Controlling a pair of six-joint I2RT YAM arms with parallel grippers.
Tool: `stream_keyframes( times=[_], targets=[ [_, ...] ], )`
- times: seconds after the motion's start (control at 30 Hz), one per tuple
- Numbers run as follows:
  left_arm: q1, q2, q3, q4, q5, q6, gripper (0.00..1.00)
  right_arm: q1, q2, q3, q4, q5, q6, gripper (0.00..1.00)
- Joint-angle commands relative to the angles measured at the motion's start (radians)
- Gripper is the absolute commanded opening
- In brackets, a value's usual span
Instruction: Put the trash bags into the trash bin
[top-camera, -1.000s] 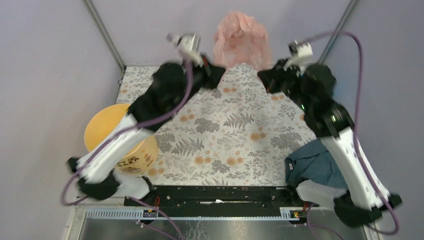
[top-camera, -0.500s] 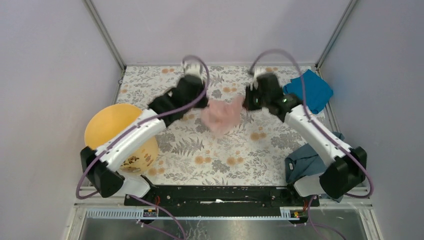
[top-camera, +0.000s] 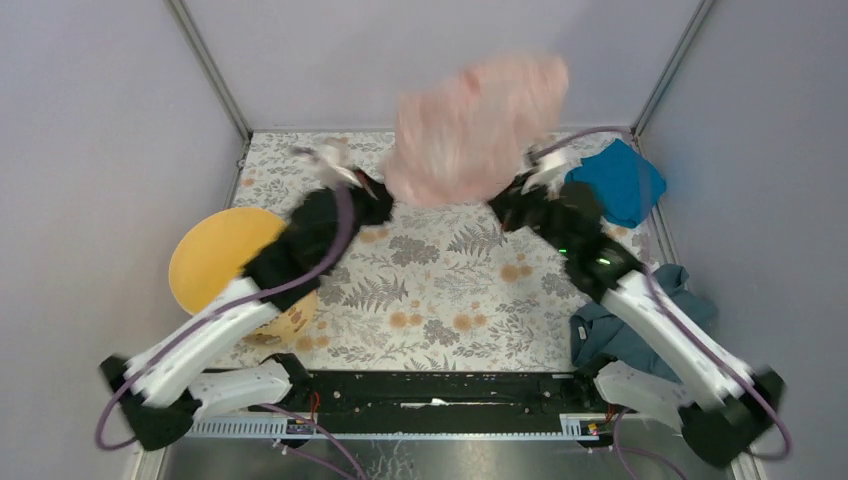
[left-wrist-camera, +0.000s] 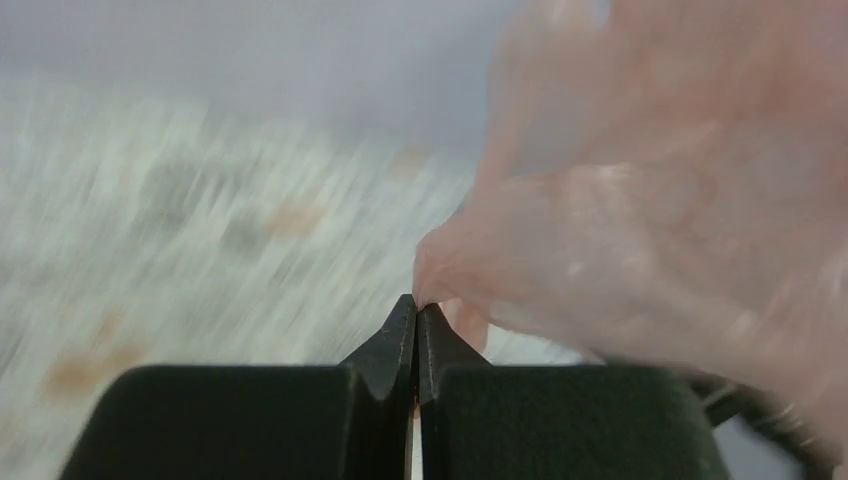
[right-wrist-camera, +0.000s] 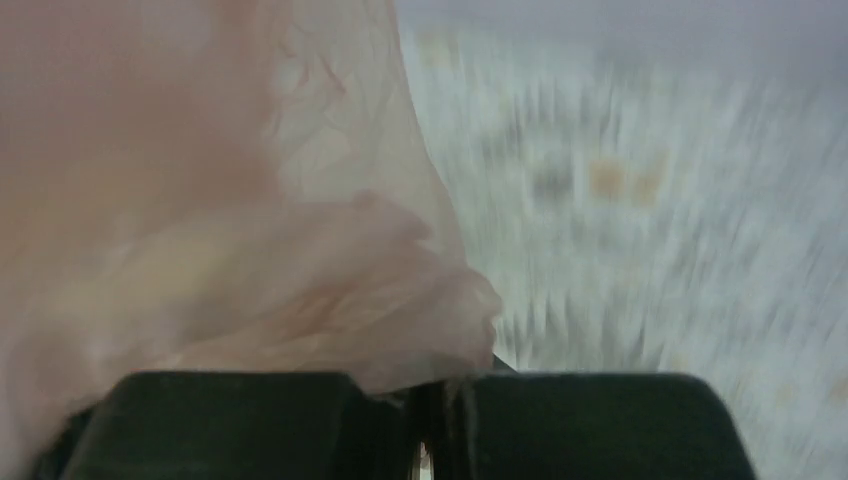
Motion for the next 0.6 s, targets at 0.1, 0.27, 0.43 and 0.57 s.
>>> stream_keyframes(
  times=[0.1, 0.27, 0.43, 0.57],
  targets=[
    [0.011, 0.008, -0.352, -0.218, 0.114, -0.105, 0.00, 0.017, 0.116, -0.283, -0.137, -0.078, 0.150, 0.00],
    [0.010, 0.047, 0.062, -0.200, 0.212, 0.061, 0.00, 0.019, 0.166, 0.191, -0.341, -0.068, 0.048, 0.00],
    [0.008, 0.102, 0.437, -0.144, 0.350, 0.117, 0.00, 0.019, 0.159, 0.520, -0.307, -0.174, 0.047, 0.00],
    [0.008, 0.051, 0.225, -0.087, 0.186, 0.054, 0.00, 0.019, 0.057, 0.303, -0.164, -0.111, 0.030, 0.00]
  ],
)
